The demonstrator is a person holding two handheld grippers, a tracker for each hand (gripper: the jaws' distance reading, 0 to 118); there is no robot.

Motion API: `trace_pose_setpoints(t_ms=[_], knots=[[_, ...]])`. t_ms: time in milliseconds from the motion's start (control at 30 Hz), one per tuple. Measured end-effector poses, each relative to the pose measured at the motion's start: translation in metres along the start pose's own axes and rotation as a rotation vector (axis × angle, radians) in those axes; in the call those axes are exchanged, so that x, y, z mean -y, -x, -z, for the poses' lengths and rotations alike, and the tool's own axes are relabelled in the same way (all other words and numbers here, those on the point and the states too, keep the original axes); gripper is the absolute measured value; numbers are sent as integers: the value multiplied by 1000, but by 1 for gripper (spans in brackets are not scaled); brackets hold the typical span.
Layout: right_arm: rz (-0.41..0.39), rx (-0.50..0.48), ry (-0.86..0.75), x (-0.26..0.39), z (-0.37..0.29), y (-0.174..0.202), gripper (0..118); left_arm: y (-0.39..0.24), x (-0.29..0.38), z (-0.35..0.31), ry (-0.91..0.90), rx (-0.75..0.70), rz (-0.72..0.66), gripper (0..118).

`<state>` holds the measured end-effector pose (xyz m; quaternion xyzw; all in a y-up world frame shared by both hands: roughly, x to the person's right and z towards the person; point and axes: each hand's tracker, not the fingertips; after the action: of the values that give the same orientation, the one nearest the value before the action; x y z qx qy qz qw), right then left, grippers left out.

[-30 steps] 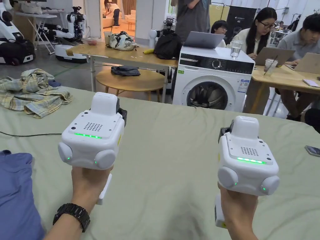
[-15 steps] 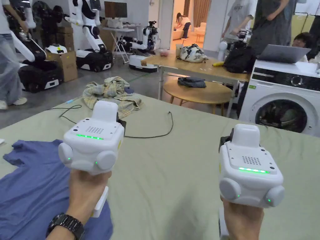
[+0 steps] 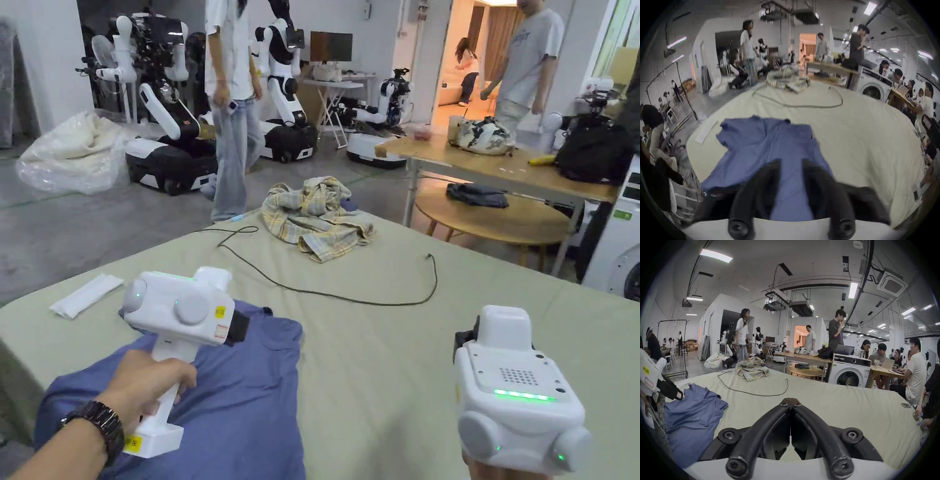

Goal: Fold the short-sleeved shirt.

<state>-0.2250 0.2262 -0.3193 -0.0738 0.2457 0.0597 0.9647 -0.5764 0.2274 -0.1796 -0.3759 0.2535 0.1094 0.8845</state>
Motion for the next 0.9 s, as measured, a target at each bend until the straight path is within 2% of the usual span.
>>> trace_pose_setpoints(t_ms=[200, 367, 467, 667, 767, 900], knots=[[-30, 4, 24, 10, 4, -3, 0, -3, 10, 54, 130, 26, -26, 37], [-66, 15, 30, 13, 2, -10, 0, -15, 27, 101, 229, -85, 32, 37], [-95, 24, 28, 17, 2, -14, 0, -7, 34, 118, 332, 3, -59, 37], [-116, 31, 34, 23, 6, -19, 0, 7, 23, 90, 210, 39, -138, 37], [-122, 29, 39, 25, 8, -16, 0, 4, 17, 92, 255, 83, -126, 37], [-122, 20, 48, 28, 12, -13, 0, -11, 23, 114, 353, 78, -34, 37]])
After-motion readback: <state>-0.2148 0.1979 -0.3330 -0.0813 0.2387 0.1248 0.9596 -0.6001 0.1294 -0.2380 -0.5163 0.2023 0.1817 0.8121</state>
